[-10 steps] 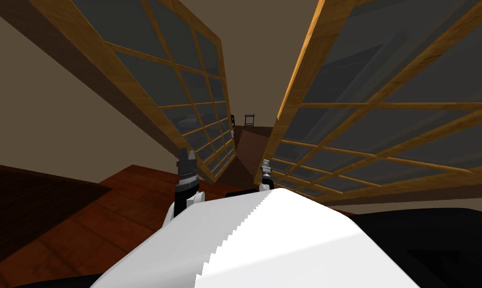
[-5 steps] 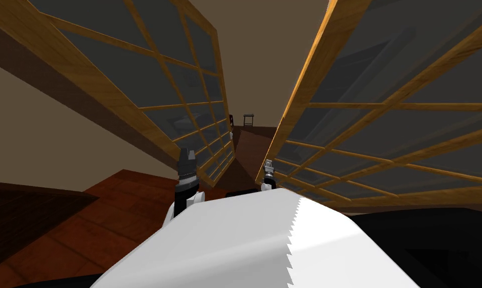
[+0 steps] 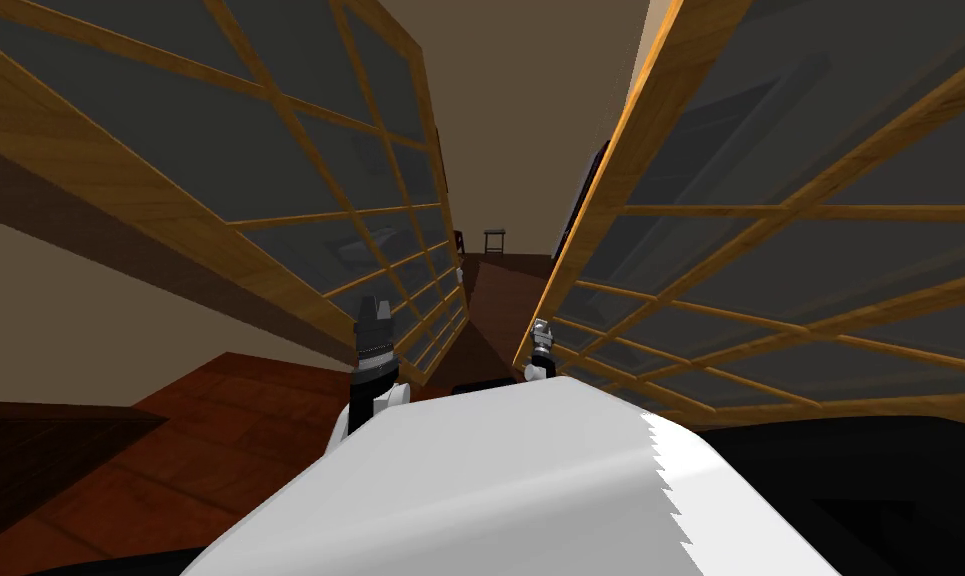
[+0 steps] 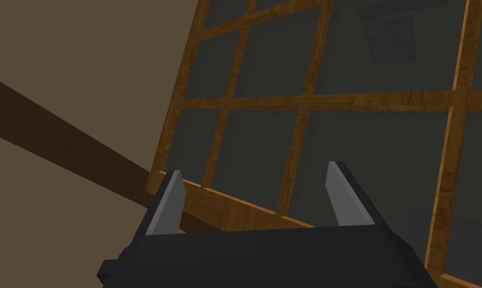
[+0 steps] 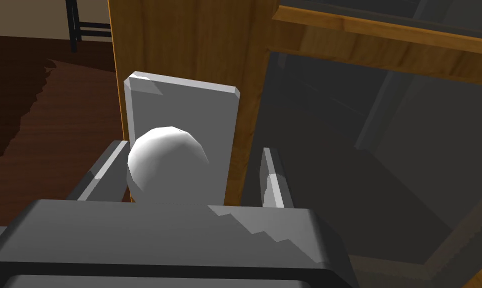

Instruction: Push the door open

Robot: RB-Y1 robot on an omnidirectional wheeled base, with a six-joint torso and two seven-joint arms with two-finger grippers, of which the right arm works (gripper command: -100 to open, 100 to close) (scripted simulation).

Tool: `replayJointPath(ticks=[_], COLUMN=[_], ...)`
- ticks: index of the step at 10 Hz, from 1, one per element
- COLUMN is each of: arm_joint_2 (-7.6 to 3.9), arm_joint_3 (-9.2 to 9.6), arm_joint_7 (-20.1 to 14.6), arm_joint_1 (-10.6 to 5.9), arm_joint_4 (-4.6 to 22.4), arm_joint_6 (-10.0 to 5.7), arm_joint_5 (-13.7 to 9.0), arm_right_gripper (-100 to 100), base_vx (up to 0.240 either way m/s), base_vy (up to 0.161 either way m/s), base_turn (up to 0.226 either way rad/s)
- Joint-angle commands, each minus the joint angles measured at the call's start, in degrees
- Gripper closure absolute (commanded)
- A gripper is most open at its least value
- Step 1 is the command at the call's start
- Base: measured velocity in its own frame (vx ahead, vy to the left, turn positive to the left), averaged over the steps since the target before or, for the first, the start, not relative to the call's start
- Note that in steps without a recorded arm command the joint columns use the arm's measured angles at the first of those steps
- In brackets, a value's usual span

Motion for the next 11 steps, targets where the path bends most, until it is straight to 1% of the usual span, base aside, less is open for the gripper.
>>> replayJointPath(ticks=[1,2,5,8,10,11], arm_joint_2=[-0.45,-0.38,0.23,1.00,1.72,1.89], arm_joint_3=[-1.71,-2.05,-3.98,-5.50,-6.51,-5.92], arm_joint_7=[-0.21,-0.13,0.32,0.67,0.91,0.96], arm_joint_1=[0.05,0.01,-0.18,-0.34,-0.44,-0.38], arm_joint_4=[0.49,0.51,0.63,0.73,0.79,0.80], arm_joint_6=[-1.52,-1.55,-1.74,-1.88,-1.97,-1.64], arm_joint_5=[-0.82,-1.04,-2.23,-3.18,-3.80,-3.53], arm_right_gripper=[100,100,100,100,100,100], base_vx=[0.160,0.168,0.177,0.196,0.230,0.097], base_vy=[-0.037,-0.017,0.001,0.008,0.013,-0.004], base_turn=[-0.050,-0.082,-0.077,-0.051,-0.081,-0.021])
